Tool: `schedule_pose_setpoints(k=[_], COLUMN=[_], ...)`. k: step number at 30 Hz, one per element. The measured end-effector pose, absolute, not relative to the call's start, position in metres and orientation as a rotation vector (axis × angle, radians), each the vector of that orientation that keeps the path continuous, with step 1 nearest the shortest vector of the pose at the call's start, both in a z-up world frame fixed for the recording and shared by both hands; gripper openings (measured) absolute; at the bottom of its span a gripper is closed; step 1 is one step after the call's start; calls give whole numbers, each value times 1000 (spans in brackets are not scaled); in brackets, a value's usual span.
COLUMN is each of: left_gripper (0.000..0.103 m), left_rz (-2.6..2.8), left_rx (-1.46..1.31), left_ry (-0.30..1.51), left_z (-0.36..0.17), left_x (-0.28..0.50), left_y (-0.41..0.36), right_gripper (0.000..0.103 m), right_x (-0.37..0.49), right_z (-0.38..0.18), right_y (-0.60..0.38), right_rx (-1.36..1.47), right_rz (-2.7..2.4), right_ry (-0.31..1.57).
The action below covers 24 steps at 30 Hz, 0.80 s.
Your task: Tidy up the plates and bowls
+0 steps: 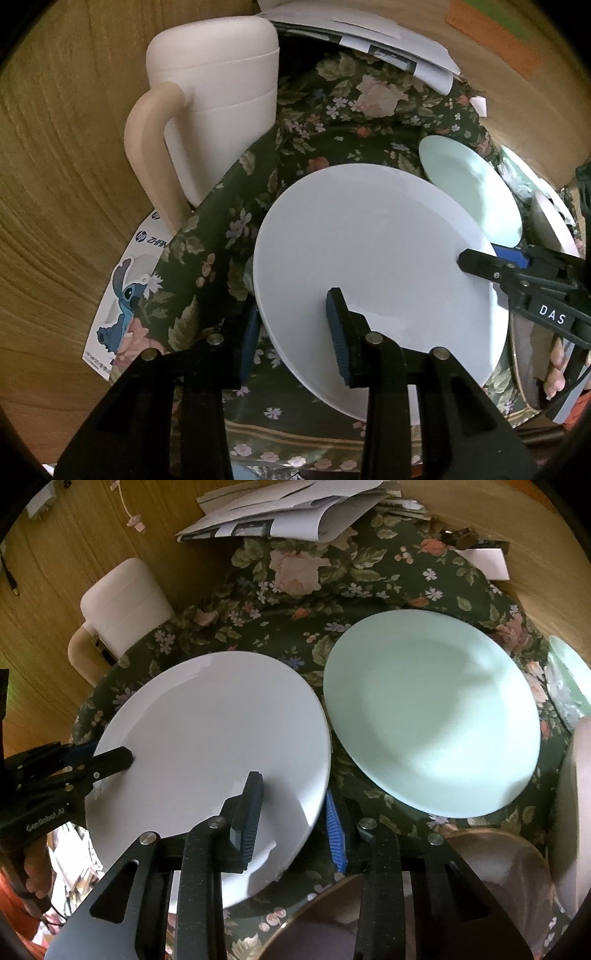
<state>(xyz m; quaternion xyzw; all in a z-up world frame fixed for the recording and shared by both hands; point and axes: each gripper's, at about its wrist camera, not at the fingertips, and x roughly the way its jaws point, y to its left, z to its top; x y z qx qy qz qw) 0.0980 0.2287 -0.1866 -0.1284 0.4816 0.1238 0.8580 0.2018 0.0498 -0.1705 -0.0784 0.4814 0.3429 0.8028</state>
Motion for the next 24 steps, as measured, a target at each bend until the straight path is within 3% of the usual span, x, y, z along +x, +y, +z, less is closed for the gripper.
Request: schedule_pose_setpoints(k=[24], left_gripper=[35], left_rz=[201], left_rx=[-240], left_ry=[925], left_z=[-153], left_x=[92], left_y=[193], right_gripper=[29], right_x=[172], right_z=[-136], right_y=[-4], right_rx=[-104], right_rz=[677], right_ry=[922])
